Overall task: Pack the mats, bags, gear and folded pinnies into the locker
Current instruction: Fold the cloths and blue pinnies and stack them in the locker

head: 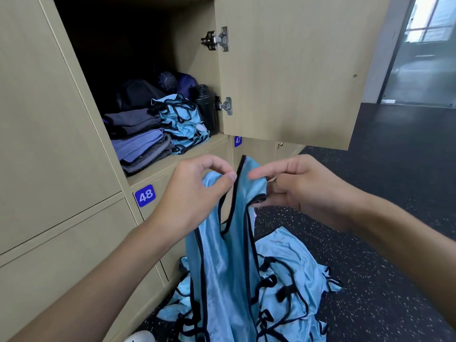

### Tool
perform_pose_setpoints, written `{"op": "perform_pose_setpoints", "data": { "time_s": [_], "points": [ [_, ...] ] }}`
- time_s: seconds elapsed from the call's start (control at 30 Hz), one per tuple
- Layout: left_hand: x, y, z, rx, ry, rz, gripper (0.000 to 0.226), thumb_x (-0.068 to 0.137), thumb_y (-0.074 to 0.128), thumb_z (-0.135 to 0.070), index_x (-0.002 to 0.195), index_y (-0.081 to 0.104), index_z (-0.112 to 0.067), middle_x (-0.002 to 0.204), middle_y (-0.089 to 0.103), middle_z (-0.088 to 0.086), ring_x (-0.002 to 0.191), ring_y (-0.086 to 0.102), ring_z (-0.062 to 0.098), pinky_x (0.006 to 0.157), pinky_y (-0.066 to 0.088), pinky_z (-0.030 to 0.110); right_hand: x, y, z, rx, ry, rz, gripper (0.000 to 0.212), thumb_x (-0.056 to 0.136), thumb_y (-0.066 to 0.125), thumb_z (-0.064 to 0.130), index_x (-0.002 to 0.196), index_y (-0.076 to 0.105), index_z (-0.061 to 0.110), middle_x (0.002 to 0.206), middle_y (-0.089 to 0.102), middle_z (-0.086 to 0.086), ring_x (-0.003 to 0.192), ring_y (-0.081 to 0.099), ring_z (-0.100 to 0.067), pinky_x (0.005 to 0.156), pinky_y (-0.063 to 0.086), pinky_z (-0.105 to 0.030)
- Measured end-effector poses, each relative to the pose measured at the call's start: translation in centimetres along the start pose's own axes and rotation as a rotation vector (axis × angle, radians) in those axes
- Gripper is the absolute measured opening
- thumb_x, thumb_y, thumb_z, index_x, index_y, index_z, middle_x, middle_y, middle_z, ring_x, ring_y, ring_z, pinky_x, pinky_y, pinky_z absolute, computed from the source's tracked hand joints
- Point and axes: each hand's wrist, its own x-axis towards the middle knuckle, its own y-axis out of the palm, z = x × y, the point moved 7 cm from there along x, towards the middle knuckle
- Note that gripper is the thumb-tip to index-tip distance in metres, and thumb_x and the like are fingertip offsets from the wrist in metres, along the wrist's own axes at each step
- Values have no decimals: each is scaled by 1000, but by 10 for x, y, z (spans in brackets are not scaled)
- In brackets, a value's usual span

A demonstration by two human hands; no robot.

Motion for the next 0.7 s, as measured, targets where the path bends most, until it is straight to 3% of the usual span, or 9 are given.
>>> {"op": "perform_pose_setpoints", "data": {
  "time_s": [0.07, 0.17, 0.23, 0.3, 0.37, 0.43, 0.53, 0.6, 0.7],
  "points": [
    [-3, 4, -3, -10, -20, 70, 8, 83, 77, -27, 79, 71, -28, 74, 68, -24, 73, 60, -8, 71, 40, 5, -1, 2, -1, 86, 23, 9, 30, 94, 40, -19, 111, 63, -10, 104, 69, -28, 86, 73, -23, 80, 60, -26],
    [-9, 12, 0, 65, -62, 155, 31, 68, 83, -47, 93, 72, -32, 90, 70, -22, 90, 61, -12, 80, 40, 2, 0, 0, -4, 67, 54, -26, 42, 93, 34, -22, 129, 53, -9, 121, 59, -35, 88, 72, -21, 82, 58, -21],
    [-11, 14, 3, 144, -64, 137, 33, 66, 82, -52, 94, 71, -36, 92, 69, -24, 92, 61, -10, 80, 43, 5, 1, 0, -7, 23, 69, -30, 43, 94, 35, -21, 132, 51, -8, 126, 57, -35, 94, 71, -24, 85, 57, -22],
    [-10, 15, 3, 159, -59, 96, 18, 75, 80, -44, 87, 73, -34, 85, 70, -21, 81, 65, 3, 72, 48, 18, 2, 4, -8, 30, 59, -6, 39, 95, 45, -16, 133, 52, -7, 128, 55, -34, 102, 70, -26, 91, 55, -25],
    [-10, 14, 2, 147, -31, 65, 4, 83, 74, -33, 81, 74, -30, 76, 71, -10, 60, 60, 11, 57, 47, 25, 2, 6, -10, 30, 36, 20, 37, 93, 50, -16, 129, 55, -7, 118, 58, -29, 102, 70, -26, 93, 55, -27],
    [-9, 11, 0, 138, -6, 23, 11, 86, 71, -26, 75, 70, -30, 68, 67, -2, 48, 48, 12, 46, 37, 23, 1, 8, -6, -124, -28, 22, 30, 91, 54, -14, 112, 67, 4, 98, 60, -16, 95, 72, -24, 91, 56, -28],
    [-9, 6, -2, 103, -10, 11, 15, 84, 70, -22, 71, 67, -29, 70, 68, 2, 61, 58, 26, 56, 45, 36, 2, 3, 0, -489, -115, -32, 34, 91, 62, -2, 84, 72, 29, 83, 57, -4, 77, 62, -20, 77, 51, -24],
    [-9, 6, -3, 76, -2, 38, 14, 84, 71, -21, 72, 68, -28, 73, 70, -1, 70, 63, 29, 65, 48, 42, 3, -2, 1, -664, -132, -72, 15, 90, 68, 12, 91, 71, 27, 92, 54, 1, 80, 51, -9, 72, 38, -12],
    [-7, 1, -2, 44, 8, 38, 16, 85, 72, -19, 71, 68, -27, 75, 69, -6, 71, 63, 26, 68, 49, 40, 5, -10, -2, -787, -148, -98, 8, 89, 70, 25, 95, 67, 22, 118, 45, 5, 112, 42, -5, 87, 30, -12]
  ]
}}
